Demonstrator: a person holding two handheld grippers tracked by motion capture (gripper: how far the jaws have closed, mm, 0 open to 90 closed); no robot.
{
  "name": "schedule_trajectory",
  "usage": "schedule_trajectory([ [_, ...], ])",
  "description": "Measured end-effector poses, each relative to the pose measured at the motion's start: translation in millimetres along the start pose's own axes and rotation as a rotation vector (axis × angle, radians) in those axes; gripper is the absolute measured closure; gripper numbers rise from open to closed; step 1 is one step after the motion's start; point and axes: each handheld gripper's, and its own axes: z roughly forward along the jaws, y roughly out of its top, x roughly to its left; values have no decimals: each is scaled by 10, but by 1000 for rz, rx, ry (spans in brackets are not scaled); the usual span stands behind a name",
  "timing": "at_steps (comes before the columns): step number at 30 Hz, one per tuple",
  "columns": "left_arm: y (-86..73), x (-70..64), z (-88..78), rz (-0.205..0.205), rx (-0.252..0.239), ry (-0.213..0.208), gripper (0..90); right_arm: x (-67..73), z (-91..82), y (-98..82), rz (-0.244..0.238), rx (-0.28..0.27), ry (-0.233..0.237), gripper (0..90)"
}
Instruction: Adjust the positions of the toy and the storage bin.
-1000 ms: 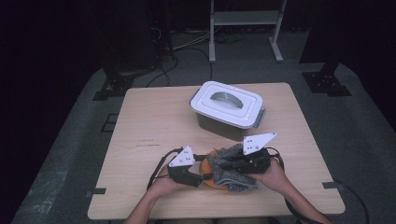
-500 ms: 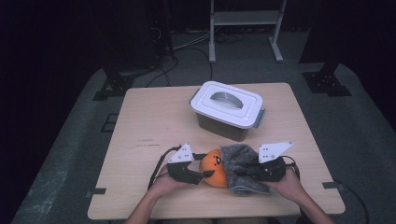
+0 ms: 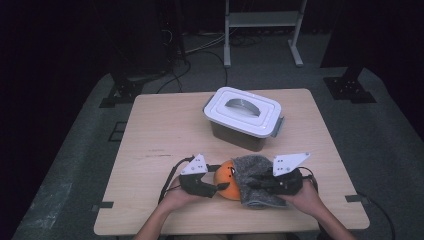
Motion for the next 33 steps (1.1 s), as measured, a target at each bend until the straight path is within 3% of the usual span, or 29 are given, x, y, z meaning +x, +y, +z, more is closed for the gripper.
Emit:
schedule_trajectory([
  [2,4,-20,7,22,2,-2,338,-15,-16,1,5,-7,-1,785],
  [4,11,-73,16,81,5,-2,341,-38,7,79,-3,-12,-6,782],
  [7,8,-82,12,86,11,1,340,-62,56,149,-14,-4,-19,738],
  [8,3,-77,6,89,15,1,340,-86,97,177,-5,2,-21,639],
  [9,-4,-74,1,89,15,0,340,-86,97,177,-5,2,-21,639],
  [10,-14,-78,-4,96,15,-7,340,-101,128,167,8,14,-17,542],
  [11,-14,-78,-4,96,15,-7,340,-101,128,167,8,14,-17,542],
  [12,-13,-84,-3,111,15,-12,340,-115,147,139,20,18,-7,486],
  [15,-7,-102,4,120,9,-15,341,-151,172,119,48,19,6,452],
  [17,-3,-120,9,133,11,-20,343,-163,205,99,40,25,6,441],
  [19,-3,-129,13,141,16,-25,343,-159,248,75,33,32,6,453],
  [20,-8,-130,13,144,18,-28,344,-123,273,61,13,44,-17,545],
  [23,-8,-128,12,149,23,-30,344,-109,245,47,5,51,-9,716],
  [27,-17,-133,10,162,16,-36,348,-139,140,22,31,50,25,769],
  [33,-30,-119,-1,169,17,-38,355,-158,5,5,31,78,6,777],
])
